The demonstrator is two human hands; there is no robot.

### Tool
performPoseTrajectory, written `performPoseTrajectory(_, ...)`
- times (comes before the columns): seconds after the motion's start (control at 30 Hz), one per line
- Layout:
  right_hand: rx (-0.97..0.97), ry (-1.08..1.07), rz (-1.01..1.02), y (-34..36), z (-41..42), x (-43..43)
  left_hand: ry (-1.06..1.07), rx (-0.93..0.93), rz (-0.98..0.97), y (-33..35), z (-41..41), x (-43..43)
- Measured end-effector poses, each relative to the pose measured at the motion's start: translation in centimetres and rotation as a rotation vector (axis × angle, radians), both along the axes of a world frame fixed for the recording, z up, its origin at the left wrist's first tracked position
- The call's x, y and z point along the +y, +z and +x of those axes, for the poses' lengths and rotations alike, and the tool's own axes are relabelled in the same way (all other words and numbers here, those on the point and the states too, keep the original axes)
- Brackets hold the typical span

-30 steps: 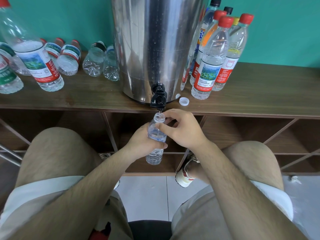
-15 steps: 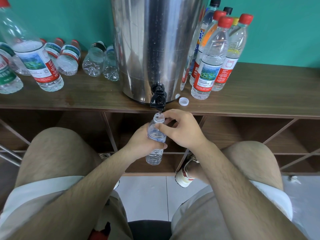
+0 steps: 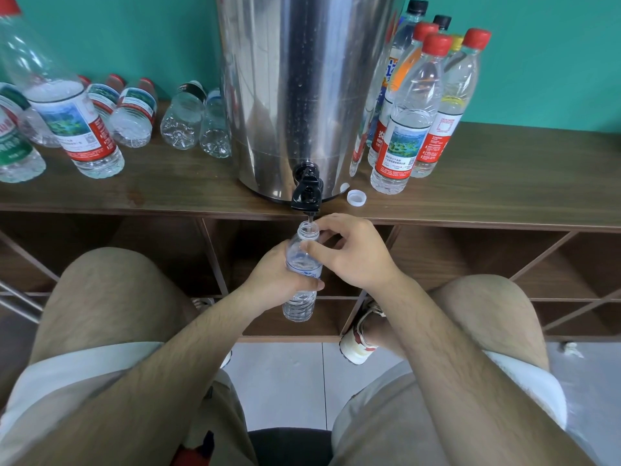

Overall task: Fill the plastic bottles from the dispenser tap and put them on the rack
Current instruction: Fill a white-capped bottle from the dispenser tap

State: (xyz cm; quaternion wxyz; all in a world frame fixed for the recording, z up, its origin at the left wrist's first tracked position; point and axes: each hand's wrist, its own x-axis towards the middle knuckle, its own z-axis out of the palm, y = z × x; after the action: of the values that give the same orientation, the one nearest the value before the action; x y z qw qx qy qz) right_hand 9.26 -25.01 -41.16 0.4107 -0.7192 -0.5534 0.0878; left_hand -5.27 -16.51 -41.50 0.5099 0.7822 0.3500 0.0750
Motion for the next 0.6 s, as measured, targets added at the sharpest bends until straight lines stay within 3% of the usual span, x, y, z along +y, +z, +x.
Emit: performPoseTrajectory(0.6,0.01,-0.001,0.012,-0.37,0.17,0.16,-0.009,-0.008,-0.003,0.13,-0.01,0.02)
